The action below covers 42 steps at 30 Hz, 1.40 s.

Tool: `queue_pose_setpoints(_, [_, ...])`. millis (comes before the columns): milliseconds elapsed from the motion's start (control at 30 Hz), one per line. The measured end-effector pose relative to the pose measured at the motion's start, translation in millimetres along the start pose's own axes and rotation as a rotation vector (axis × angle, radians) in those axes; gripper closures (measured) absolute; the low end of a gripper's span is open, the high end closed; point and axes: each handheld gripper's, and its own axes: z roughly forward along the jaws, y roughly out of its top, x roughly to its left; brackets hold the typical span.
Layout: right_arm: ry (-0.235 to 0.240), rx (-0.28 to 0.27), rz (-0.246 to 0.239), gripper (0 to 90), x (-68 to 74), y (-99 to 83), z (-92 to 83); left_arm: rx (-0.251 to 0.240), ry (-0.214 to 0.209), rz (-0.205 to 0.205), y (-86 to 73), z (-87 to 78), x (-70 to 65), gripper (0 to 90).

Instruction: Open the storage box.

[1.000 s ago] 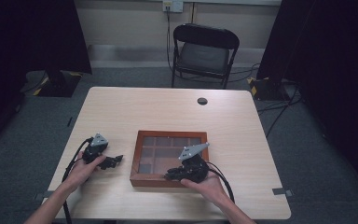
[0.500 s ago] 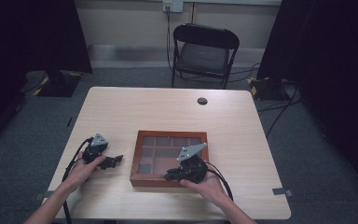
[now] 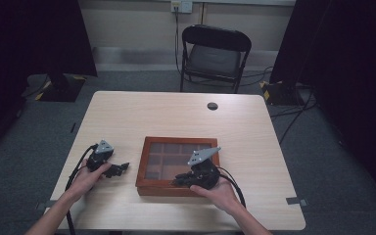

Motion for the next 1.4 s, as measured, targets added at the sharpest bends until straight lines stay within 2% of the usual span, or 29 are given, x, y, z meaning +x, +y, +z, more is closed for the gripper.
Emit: queue_pose_setpoints(1400, [0.011,-0.037,0.015,81.8,-1.9,23.1,-23.7,-0.001,-0.003,0.001,0.1,0.3,0.4,10.6])
